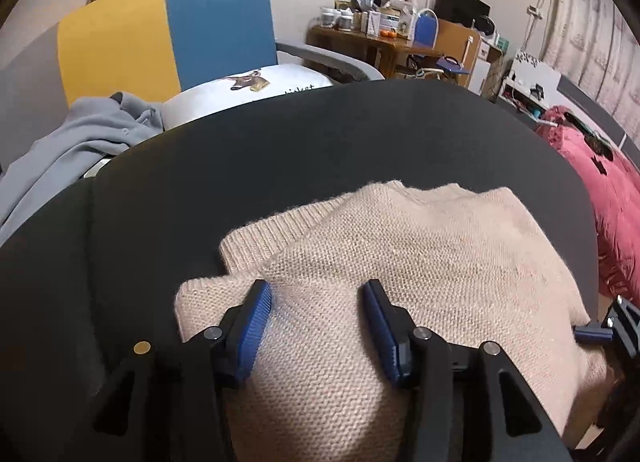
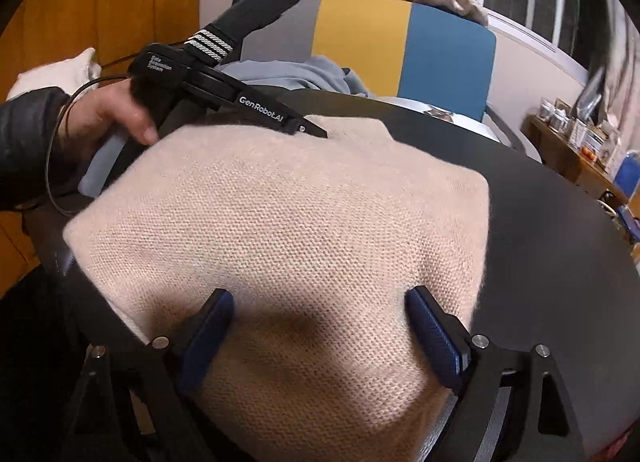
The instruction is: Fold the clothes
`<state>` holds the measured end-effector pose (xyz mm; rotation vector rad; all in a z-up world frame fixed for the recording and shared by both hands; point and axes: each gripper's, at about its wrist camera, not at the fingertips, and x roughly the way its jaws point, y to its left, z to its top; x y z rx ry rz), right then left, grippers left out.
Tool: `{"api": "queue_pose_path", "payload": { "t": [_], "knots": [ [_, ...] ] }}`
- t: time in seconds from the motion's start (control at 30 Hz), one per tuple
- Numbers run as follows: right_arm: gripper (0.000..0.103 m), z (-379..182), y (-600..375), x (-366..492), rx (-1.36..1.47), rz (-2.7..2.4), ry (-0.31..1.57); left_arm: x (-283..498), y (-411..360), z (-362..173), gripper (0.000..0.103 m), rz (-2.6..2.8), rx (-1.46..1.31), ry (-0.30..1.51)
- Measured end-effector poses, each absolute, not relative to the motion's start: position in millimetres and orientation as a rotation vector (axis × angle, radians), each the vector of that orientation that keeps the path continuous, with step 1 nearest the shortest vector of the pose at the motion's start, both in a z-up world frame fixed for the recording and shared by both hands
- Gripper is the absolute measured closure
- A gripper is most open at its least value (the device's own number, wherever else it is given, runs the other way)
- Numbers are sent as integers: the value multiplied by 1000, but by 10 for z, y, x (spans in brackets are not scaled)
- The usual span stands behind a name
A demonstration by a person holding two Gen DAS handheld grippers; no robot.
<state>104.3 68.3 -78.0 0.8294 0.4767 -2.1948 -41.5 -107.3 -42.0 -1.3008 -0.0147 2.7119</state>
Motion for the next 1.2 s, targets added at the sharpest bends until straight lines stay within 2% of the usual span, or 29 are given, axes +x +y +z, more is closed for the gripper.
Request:
{"api": "queue_pose_path", "payload": {
  "t": [0.17,0.23,0.3,0.37,0.47,0.57,0.67,0.77,0.87,0.93,0.97,1.0,1.07,1.13,1.17,1.2],
  "knots": [
    [11,-728,724,1081,846,-2180,415,-296,-1130,-336,53,2719,-1266,-94],
    [6,-681,726,1064,865,-2148,383,-180,-1203,-267,52,2723,-1246,-149],
    [0,-635,728,1046,882,-2117,351,-36,-1322,-200,48,2706,-1205,-262],
    [0,-588,731,1029,900,-2084,319,154,-1521,-139,43,2668,-1144,-431],
    [0,-315,956,912,905,-2032,84,419,-1874,-180,31,2552,-1084,-715],
    [0,-211,1268,655,952,-2013,-139,585,-2119,-365,30,2386,-1068,-948],
    [0,-389,1500,258,1108,-1958,-308,663,-2184,-573,30,2293,-1061,-1077],
    [0,-687,1538,-111,1280,-1879,-374,612,-2124,-735,29,2226,-1092,-1129],
    [0,-762,1381,-222,1303,-1772,-353,464,-1977,-777,26,2206,-1087,-1079],
    [0,-800,1222,-294,1291,-1692,-356,358,-1838,-755,17,2227,-1093,-1024],
    [0,-826,1145,-336,1284,-1657,-369,326,-1768,-727,8,2238,-1086,-999],
    [0,-842,1091,-351,1278,-1644,-384,297,-1701,-708,3,2252,-1091,-976],
    [0,-836,1036,-299,1270,-1655,-391,235,-1594,-681,4,2272,-1149,-922],
    [0,-816,1047,-191,1233,-1684,-379,193,-1538,-660,20,2280,-1196,-944],
    [0,-800,1041,-123,1204,-1690,-347,176,-1505,-652,33,2290,-1209,-935],
    [1,-787,1034,-68,1195,-1710,-317,161,-1492,-667,42,2287,-1207,-936]
  ]
}}
